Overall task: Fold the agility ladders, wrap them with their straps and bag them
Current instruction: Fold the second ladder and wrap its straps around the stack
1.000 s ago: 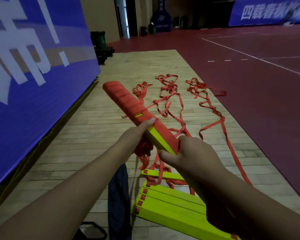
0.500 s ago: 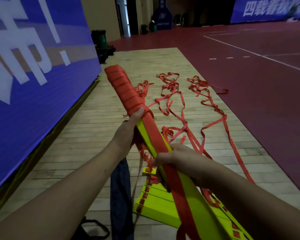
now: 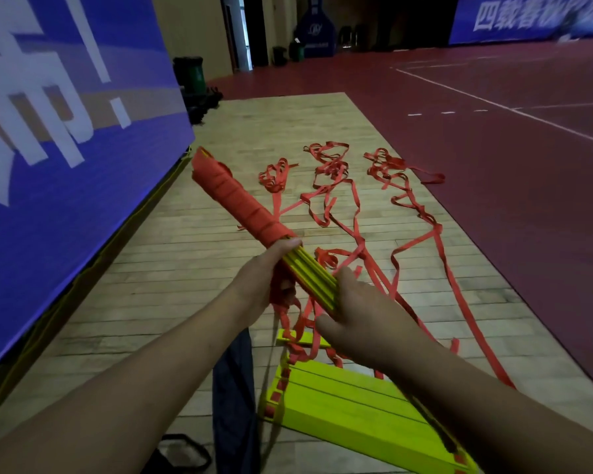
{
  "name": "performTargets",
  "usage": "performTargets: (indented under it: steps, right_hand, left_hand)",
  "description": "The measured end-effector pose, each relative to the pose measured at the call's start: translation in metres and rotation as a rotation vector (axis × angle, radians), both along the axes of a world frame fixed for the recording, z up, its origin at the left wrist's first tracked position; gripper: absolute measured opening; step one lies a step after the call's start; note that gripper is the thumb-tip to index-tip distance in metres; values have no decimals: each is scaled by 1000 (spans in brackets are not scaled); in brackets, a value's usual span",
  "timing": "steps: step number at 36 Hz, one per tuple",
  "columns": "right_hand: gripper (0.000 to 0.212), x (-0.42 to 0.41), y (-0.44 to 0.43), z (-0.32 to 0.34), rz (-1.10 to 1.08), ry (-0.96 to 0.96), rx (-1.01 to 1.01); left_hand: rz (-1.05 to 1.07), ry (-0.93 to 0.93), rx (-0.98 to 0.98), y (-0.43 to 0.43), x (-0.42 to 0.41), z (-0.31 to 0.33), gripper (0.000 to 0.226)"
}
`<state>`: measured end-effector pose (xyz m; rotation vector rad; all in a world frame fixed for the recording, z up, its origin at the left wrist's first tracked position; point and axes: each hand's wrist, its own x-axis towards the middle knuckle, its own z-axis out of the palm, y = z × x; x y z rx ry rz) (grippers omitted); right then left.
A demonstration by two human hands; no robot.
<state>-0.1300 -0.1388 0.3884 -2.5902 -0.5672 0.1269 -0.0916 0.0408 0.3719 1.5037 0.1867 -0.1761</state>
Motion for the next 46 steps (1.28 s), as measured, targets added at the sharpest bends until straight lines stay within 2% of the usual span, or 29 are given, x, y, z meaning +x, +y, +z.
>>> performTargets:
  steps: [4, 7, 9, 10, 12, 15, 17, 19, 21, 23, 24, 26, 29, 32, 35, 37, 41, 43, 46]
  right_hand:
    - [44, 7, -3, 16, -30, 402, 384]
    - [39, 11, -7, 27, -30, 822, 698]
    - [40, 7, -9, 31, 23, 1066, 799]
    - [40, 5, -8, 31, 43, 1102, 803]
    - [40, 2, -7, 29, 49, 1066, 806]
    - [44, 4, -5, 27, 89, 879, 796]
    - [48, 4, -7, 30, 92, 781, 760]
    - [45, 4, -10, 31, 93, 740, 747]
    - [39, 4, -13, 31, 64, 710, 730]
    - [31, 8, -13, 28, 9, 666, 720]
    - [26, 9, -12, 27, -20, 622, 701]
    - [22, 13, -11, 23, -68, 504, 624]
    - [36, 14, -9, 11, -104, 290, 376]
    - [32, 4, -4, 3, -70, -32, 53]
    - [34, -3, -1, 1, 6, -151, -46]
    - [35, -1, 0, 2, 44, -79, 21]
    - [43, 4, 1, 18, -6, 324, 396]
    - [47, 6, 0, 23, -43, 483, 462]
    - [31, 7, -1, 22, 7, 767, 576]
  left_hand:
    - [-10, -112, -175, 6, 3, 8, 51]
    - [-68, -203, -313, 6, 2, 16, 46]
    - [-106, -222, -357, 5, -1, 20, 42]
    - [-122, -223, -360, 5, -2, 21, 44]
    - [-146, -224, -355, 7, -2, 21, 50]
    - [-179, -210, -331, 14, 0, 21, 54]
    - [-210, -178, -235, 19, 2, 21, 64]
    - [-247, -124, -42, 27, 6, 19, 80]
    - [-290, -64, 264, 31, 6, 18, 95]
    - [-344, -33, 535, 31, 5, 17, 99]
    - [-359, -49, 597, 30, 4, 18, 97]
    - [-362, -104, 536, 24, 1, 22, 94]
    - [-352, -116, 324, 9, -3, 28, 87]
    - [-213, -48, 277, -6, -9, 23, 73]
    - [-66, -16, 219, -7, -11, 13, 60]
    - [23, -9, 135, -3, -10, 12, 49]
    - [50, -120, 35, 5, -9, 15, 36]
    - [29, -158, -43, 6, -9, 19, 25]
    - [4, -198, -119, 8, -10, 22, 36]
